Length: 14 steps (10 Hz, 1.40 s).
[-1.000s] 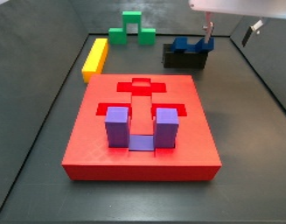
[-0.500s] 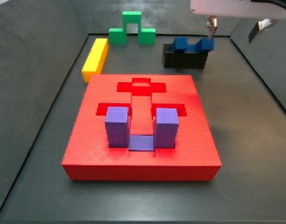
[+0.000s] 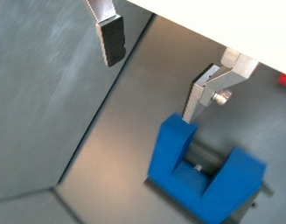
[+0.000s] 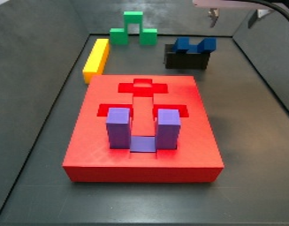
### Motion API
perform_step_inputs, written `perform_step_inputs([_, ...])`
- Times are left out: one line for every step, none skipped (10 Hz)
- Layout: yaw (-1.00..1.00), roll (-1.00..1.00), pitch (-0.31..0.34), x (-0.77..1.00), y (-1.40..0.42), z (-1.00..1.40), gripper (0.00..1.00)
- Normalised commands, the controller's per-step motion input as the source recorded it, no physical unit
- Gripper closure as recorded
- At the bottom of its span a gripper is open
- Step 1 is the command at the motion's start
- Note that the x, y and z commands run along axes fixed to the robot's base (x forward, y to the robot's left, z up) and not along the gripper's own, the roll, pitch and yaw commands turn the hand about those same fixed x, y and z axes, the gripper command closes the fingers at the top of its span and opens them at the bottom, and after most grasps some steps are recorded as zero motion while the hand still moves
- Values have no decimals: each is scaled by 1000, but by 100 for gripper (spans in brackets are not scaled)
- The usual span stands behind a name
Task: Pick up the blue object. Move up. Place the blue object on the fixture. Regrasp the blue object. Move to above the board. Insert the blue object.
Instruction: Regrasp the blue object.
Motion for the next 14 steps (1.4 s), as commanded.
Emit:
perform_step_inputs([360, 263, -137, 49, 477, 0, 0])
perform_step_inputs([377, 314, -160, 9, 357, 0, 0])
perform_step_inputs([251, 651, -137, -54, 37, -146, 0])
perform_step_inputs([209, 894, -151, -114, 0, -246, 0])
perform_step_inputs([234, 837, -211, -91, -23, -260, 0])
perform_step_inputs([246, 763, -226, -43, -49, -200, 0])
perform_step_inputs([177, 494, -226, -140, -60, -97, 0])
perform_step_inputs([157, 434, -223, -143, -69, -97, 0])
perform_step_inputs([160, 409, -197, -74, -80, -134, 0])
perform_step_inputs([140, 411, -240, -126, -140, -349, 0])
perform_step_inputs([131, 351, -226, -43, -89, -294, 0])
perform_step_inputs([126, 260, -163, 0, -6, -171, 0])
perform_step_inputs([126, 217, -117, 0, 0, -100, 0])
perform_step_inputs([169, 183, -74, 123, 0, -26, 0])
